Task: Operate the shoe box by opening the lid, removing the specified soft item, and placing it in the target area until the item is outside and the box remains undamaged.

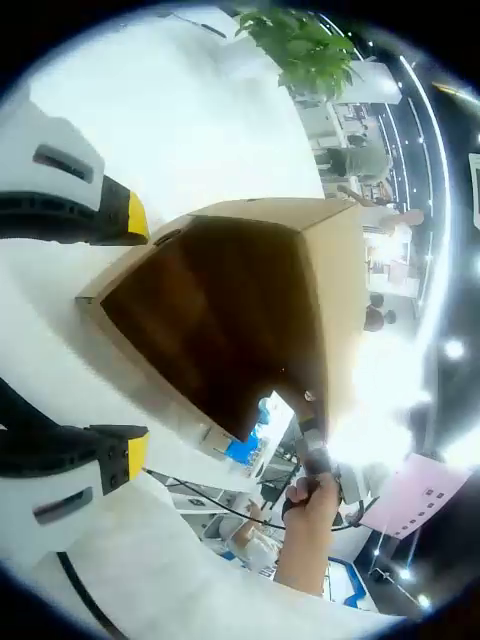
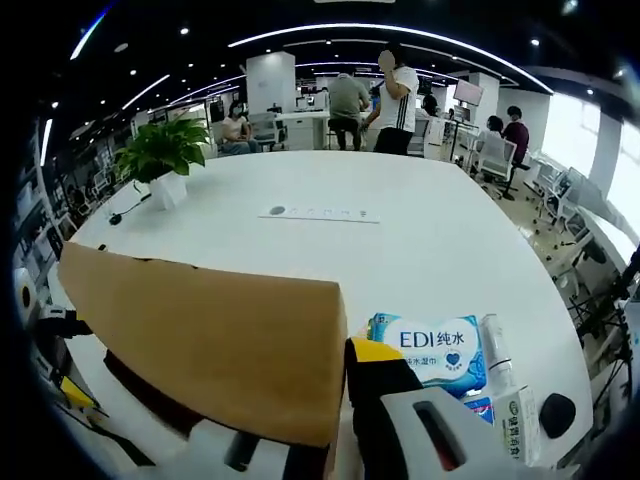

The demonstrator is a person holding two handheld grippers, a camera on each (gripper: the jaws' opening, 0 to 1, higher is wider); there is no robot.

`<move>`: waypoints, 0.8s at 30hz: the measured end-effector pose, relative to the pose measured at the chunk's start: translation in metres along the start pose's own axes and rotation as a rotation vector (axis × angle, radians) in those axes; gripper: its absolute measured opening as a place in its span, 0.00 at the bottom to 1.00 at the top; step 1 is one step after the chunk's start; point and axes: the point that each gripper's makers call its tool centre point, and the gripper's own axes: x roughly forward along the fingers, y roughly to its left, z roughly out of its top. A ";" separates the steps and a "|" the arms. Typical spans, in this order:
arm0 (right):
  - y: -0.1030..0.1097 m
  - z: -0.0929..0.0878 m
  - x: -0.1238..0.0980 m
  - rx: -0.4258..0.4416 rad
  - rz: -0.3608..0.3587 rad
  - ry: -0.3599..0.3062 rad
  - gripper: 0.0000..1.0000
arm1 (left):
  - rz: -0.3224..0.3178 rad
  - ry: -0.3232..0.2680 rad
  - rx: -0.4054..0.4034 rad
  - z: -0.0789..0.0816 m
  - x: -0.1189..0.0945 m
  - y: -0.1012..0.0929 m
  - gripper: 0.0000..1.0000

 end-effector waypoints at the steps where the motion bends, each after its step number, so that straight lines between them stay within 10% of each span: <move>1: 0.000 0.000 0.000 0.007 0.000 -0.002 0.00 | 0.007 -0.014 -0.004 0.000 -0.002 -0.001 0.76; 24: 0.006 -0.016 -0.003 0.047 0.064 0.005 0.08 | 0.101 -0.071 -0.055 0.024 0.000 0.033 0.69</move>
